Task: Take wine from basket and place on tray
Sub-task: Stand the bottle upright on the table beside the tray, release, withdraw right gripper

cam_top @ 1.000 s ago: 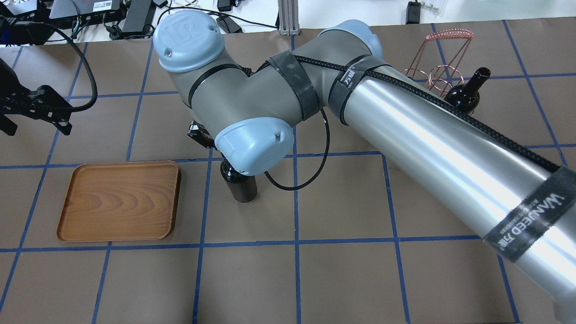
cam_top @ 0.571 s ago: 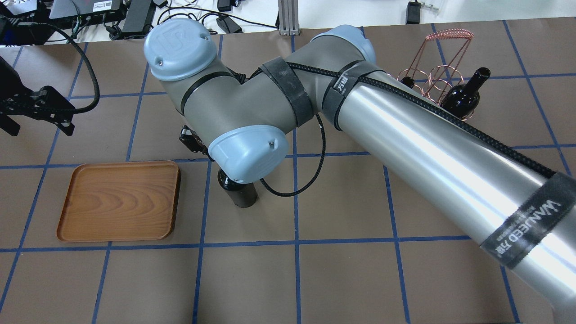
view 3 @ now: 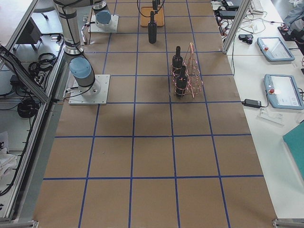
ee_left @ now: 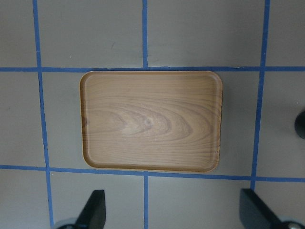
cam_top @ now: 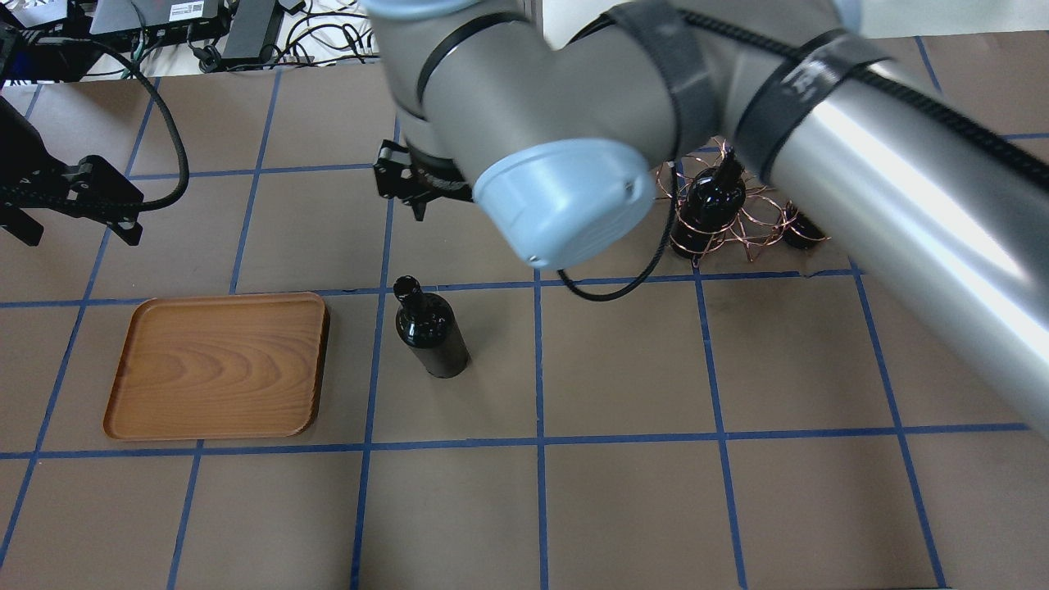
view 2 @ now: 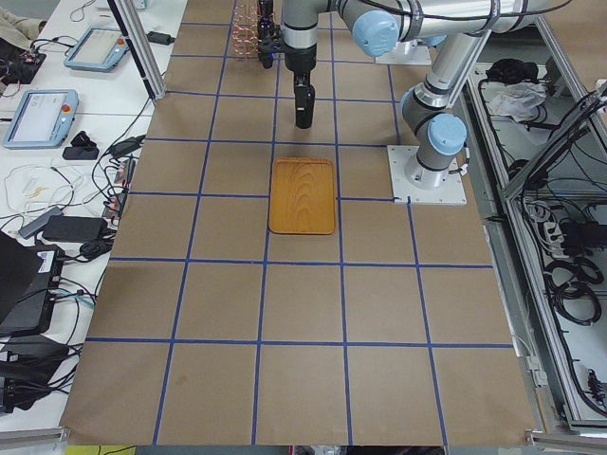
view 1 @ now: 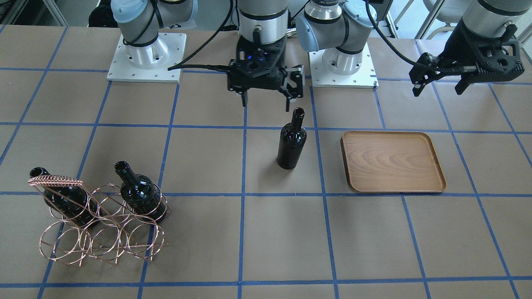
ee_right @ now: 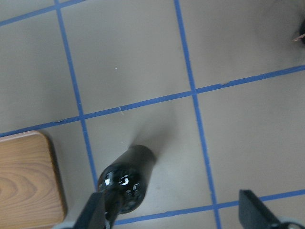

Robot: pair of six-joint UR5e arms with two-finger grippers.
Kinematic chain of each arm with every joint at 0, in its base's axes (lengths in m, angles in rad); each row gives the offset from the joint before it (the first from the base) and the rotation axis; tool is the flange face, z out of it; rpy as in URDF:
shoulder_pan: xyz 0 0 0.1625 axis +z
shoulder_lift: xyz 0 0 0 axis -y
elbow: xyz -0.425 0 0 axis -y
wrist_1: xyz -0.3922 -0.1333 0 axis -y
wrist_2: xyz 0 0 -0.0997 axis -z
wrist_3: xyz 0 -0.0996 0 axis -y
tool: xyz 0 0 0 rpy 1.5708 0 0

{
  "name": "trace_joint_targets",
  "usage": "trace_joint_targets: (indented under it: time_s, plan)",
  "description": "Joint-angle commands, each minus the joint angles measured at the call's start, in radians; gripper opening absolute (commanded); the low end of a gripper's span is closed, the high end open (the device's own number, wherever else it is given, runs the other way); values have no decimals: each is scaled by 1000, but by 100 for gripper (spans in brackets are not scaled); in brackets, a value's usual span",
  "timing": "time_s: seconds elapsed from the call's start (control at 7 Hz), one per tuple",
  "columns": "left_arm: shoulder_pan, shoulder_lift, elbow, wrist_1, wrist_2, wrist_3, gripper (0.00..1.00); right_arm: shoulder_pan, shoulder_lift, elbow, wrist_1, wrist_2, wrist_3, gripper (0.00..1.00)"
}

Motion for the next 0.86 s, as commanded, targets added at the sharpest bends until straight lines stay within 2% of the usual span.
trace_joint_targets:
  time_s: [0.0, 0.14, 0.29, 0.43, 0.57, 0.71]
  plan:
    - [-12, 0, -9, 9, -132, -8, 100, -202, -114, 10, 207, 9, -251, 97]
    - [-74, 5, -1, 7, -127, -32, 100, -301, -149, 10, 249, 6, -392, 98]
    - [-184, 4, -1, 10, -125, -185, 100, -352, -177, 10, 251, 3, -439, 99]
    - [-308, -6, -3, 13, -127, -283, 100, -369, -185, 10, 257, -5, -474, 99]
    - [-412, -13, -12, 76, -125, -324, 100, -369, -185, 10, 238, -5, -557, 99]
    - [-461, -32, -27, 95, -128, -386, 100, -381, -185, 10, 180, -5, -568, 100]
